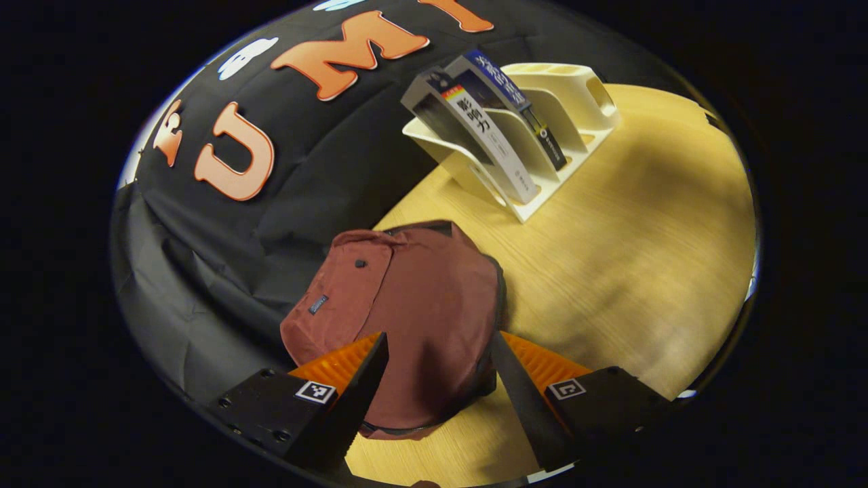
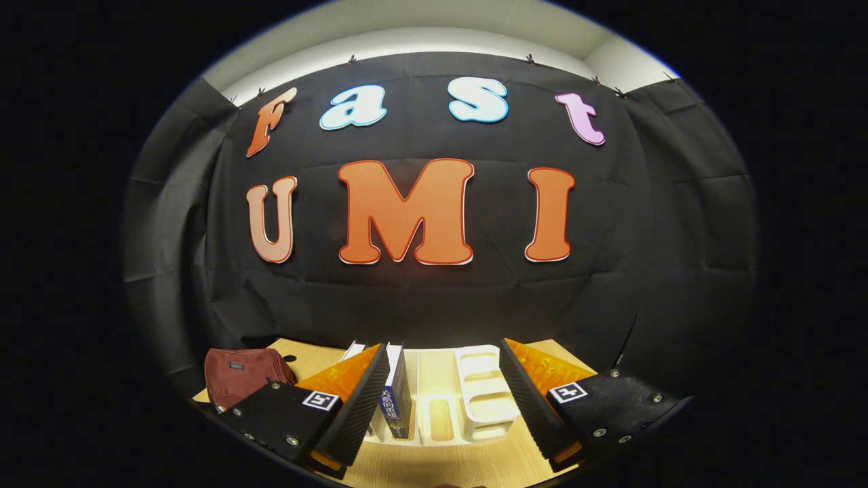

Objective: Open the schoolbag, grab two books from the bookshelf and put them into the schoolbag.

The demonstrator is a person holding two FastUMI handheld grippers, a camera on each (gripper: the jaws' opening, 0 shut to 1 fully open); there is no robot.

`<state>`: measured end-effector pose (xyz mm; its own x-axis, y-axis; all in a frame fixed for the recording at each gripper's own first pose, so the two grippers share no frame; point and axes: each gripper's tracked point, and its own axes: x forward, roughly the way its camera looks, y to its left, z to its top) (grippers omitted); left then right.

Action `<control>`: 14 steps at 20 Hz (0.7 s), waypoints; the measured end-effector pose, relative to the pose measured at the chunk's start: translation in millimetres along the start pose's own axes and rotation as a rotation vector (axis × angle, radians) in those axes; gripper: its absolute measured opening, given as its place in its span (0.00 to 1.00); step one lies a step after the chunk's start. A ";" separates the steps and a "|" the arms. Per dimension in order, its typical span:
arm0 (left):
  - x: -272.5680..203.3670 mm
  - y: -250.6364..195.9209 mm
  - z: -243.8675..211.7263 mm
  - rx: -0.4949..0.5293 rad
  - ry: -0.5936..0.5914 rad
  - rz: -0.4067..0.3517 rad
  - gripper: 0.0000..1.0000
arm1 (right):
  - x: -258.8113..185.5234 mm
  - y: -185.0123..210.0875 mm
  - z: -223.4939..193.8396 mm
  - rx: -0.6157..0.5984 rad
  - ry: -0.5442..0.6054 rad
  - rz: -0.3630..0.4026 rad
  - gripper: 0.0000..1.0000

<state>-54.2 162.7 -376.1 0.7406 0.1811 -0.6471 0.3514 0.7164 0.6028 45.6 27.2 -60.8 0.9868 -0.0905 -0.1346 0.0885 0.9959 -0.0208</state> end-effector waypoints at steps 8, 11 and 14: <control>16.5 0.8 -19.2 0.120 0.051 0.044 0.96 | 6.1 -3.7 -6.7 0.011 0.018 -0.014 0.97; 11.1 13.7 -5.6 0.153 0.024 0.070 0.93 | 7.9 -7.7 -5.3 0.007 0.013 -0.024 0.97; 13.2 7.8 -9.6 0.136 0.040 0.032 0.80 | 9.5 -5.4 -9.2 0.020 0.022 -0.017 0.97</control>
<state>-47.2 177.2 -384.4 0.7302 0.2315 -0.6429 0.4040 0.6125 0.6794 53.3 20.8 -71.1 0.9819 -0.1073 -0.1559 0.1081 0.9941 -0.0039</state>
